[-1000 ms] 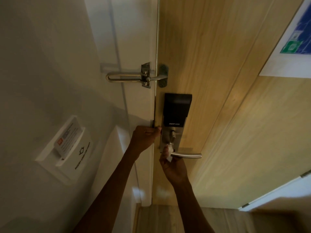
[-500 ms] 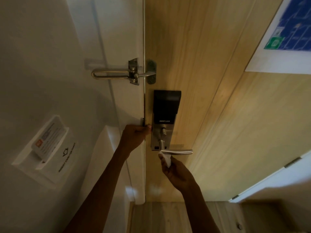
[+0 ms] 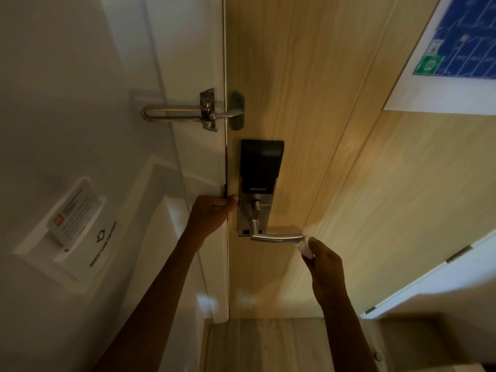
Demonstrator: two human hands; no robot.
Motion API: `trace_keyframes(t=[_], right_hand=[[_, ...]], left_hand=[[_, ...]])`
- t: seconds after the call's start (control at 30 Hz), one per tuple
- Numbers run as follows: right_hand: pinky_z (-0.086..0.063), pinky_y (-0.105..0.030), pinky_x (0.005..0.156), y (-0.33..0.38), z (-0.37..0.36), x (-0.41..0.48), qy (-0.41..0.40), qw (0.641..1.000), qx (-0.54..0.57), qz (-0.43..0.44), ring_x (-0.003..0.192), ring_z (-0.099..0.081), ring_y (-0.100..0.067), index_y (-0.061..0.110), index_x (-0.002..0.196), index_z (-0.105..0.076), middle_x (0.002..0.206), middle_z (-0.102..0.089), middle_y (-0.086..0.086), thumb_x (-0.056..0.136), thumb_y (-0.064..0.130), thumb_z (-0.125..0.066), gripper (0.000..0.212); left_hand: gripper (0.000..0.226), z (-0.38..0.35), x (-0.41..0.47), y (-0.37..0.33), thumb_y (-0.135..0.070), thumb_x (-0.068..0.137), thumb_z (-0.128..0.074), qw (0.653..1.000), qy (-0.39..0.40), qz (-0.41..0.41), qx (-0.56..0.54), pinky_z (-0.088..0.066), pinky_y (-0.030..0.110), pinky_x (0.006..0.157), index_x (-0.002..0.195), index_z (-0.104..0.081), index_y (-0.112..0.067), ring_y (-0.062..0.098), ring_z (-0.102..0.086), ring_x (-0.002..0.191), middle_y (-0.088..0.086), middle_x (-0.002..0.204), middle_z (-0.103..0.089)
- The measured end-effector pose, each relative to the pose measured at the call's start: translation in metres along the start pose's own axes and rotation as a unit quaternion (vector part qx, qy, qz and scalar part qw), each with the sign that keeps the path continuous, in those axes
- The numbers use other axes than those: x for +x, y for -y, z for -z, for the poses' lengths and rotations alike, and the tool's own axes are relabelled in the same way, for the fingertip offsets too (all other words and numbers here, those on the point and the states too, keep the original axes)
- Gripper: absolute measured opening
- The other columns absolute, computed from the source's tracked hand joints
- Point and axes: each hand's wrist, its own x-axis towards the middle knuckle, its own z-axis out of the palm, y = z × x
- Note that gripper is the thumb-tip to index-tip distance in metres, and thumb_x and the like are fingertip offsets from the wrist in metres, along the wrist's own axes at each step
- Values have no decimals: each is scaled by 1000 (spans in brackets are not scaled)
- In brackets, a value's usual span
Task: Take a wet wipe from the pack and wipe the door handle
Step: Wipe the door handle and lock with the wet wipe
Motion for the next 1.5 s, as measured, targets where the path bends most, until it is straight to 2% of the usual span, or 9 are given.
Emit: trace_keyframes(t=[0.13, 0.27, 0.43, 0.57, 0.73, 0.87, 1.03, 1.37, 1.5], right_hand=[[-52, -20, 78, -2, -8, 2, -55, 921, -317, 220, 88, -67, -7, 15, 108, -73, 101, -74, -2, 90, 21, -64, 21], [-50, -19, 74, 3, -14, 5, -15, 815, -419, 400, 84, -68, -15, 12, 100, -73, 94, -73, -4, 87, 12, -68, 14], [-55, -31, 79, 0, -63, -7, 100, 723, -535, 425, 71, -67, -6, 21, 92, -75, 83, -75, 2, 88, 14, -67, 11], [-51, -24, 78, -9, -84, -19, 77, 764, -504, 396, 68, -64, -2, 18, 85, -75, 79, -75, 1, 85, 7, -67, 14], [-54, -31, 85, 4, -54, -13, 113, 714, -552, 415, 79, -69, -5, 21, 91, -75, 90, -76, 3, 85, 9, -68, 15], [-50, -19, 80, 8, -62, -3, 87, 763, -533, 356, 80, -68, -8, 17, 93, -76, 94, -76, -1, 86, 11, -67, 13], [-44, -9, 78, -14, -76, -22, 152, 748, -525, 378, 85, -61, 1, 19, 94, -73, 97, -71, 3, 86, 12, -65, 13], [-41, -4, 68, -21, -93, -10, 71, 836, -449, 308, 75, -61, 0, 15, 97, -73, 97, -73, -1, 89, 10, -62, 15], [-41, 0, 74, 2, -66, -9, 168, 793, -479, 337, 79, -59, 16, 21, 91, -76, 93, -69, 18, 84, 13, -70, 13]], left_hand=[[28, 0, -2, -1, -45, 86, -70, 1000, -1, 3, -6, -58, 45, 93, 87, -81, -20, 13, -74, 86, 0, 82, -79], [30, 0, -4, -2, -42, 88, -68, 1000, -2, -11, -2, -57, 47, 92, 83, -80, -15, 21, -74, 84, 10, 80, -77], [28, -1, -5, -3, -40, 89, -67, 1000, 0, -16, -4, -58, 46, 91, 85, -79, -14, 20, -73, 84, 8, 79, -77], [29, -1, -7, -5, -39, 88, -69, 1000, -2, -4, -21, -58, 45, 90, 84, -79, -12, 27, -73, 87, 16, 83, -76], [34, -1, -6, -4, -40, 90, -66, 1000, 3, -20, 0, -59, 39, 83, 84, -78, -8, 27, -73, 82, 14, 79, -75], [31, -3, -8, -5, -36, 91, -66, 1000, 0, -29, 4, -58, 35, 82, 85, -78, -8, 24, -72, 79, 13, 74, -74], [33, -2, -6, -5, -36, 91, -66, 1000, 4, -13, -7, -58, 39, 80, 84, -78, -6, 32, -72, 83, 21, 79, -73], [25, -4, -7, 0, -35, 90, -67, 1000, -1, -22, -14, -59, 40, 83, 80, -78, -16, 27, -73, 80, 16, 76, -74], [28, -5, -7, 0, -34, 91, -66, 1000, -5, -27, -8, -58, 38, 79, 82, -77, -9, 31, -71, 77, 20, 75, -73]])
